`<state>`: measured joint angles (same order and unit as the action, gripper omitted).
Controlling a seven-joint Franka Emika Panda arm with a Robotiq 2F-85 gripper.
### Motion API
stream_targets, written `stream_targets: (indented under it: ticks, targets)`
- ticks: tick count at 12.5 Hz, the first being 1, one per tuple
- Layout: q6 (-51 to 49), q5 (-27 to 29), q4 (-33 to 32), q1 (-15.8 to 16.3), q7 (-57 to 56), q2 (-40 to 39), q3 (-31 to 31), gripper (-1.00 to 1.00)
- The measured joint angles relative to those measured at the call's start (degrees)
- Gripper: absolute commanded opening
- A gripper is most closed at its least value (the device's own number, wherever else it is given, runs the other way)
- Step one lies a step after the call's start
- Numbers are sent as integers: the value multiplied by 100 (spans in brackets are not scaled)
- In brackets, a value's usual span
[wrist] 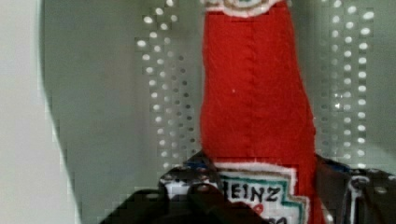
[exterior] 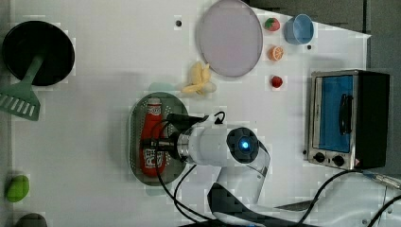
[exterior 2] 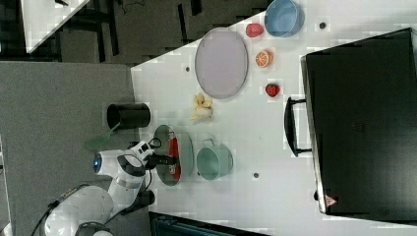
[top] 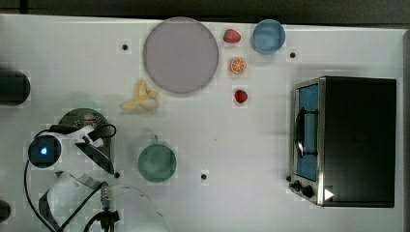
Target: Pick ketchup from strainer and place it on the table
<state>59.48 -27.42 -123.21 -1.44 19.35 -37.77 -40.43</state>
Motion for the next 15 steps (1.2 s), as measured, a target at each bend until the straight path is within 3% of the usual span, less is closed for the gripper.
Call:
stream_targets:
  ticks: [4,7,11,15]
  targets:
    - [-56,-21,-34,32,8,36,-76,19]
    - [-350,123,-45,-181,18,389,-464,19]
    - [-1704,1510,269,-412,17,1585,-1052,19]
    - [-2982,2019,1455,-434,-186,2060,-1251,19]
